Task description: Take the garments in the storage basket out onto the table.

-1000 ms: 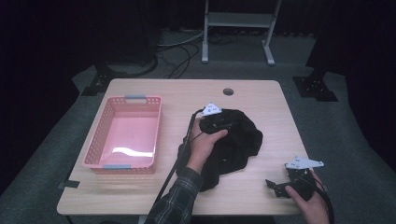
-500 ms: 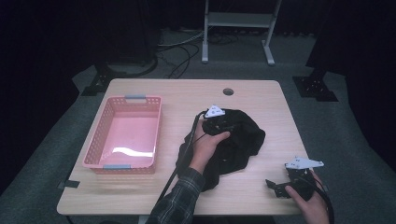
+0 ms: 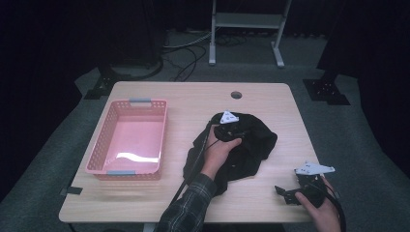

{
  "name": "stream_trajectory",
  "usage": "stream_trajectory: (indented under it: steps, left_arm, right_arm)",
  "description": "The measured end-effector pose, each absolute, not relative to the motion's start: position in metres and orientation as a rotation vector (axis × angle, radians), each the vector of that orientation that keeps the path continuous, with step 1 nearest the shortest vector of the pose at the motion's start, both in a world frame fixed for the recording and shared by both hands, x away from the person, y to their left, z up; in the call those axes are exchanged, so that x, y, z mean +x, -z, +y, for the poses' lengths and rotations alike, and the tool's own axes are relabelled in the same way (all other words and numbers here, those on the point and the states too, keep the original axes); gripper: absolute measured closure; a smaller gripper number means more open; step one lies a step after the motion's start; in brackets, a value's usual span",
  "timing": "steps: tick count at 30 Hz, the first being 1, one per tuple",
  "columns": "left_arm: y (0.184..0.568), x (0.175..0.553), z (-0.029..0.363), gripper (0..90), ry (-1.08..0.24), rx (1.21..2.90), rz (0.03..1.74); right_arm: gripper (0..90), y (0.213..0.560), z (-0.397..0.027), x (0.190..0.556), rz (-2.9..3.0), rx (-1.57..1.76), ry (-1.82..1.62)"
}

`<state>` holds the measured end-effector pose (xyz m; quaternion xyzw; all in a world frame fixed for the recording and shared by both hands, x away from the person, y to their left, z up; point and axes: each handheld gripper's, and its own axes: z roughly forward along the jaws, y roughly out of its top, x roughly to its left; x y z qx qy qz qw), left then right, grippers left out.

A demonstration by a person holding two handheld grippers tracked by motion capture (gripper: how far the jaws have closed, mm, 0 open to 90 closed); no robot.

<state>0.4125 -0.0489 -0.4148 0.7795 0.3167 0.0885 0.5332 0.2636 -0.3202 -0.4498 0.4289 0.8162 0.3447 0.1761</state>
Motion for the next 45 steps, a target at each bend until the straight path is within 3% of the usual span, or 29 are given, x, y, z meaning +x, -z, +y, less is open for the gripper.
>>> stream_trajectory:
  steps: [6,37,45]
  left_arm:
    - [0.4144,0.4122,-0.0489,69.0,-0.221,1.859,0.754]
    - [0.413,0.4102,-0.0537,12.9,-0.28,1.914,0.731]
    - [0.4132,0.4078,-0.0559,10.1,-0.308,1.944,0.693]
  right_arm:
    - [0.0,0.4498,-0.3202,0.2635,2.311,1.215,-0.976]
    - [0.0,0.4498,-0.3201,0.2635,2.311,1.217,-0.975]
    - [0.0,0.4497,-0.3201,0.2634,2.311,1.217,-0.975]
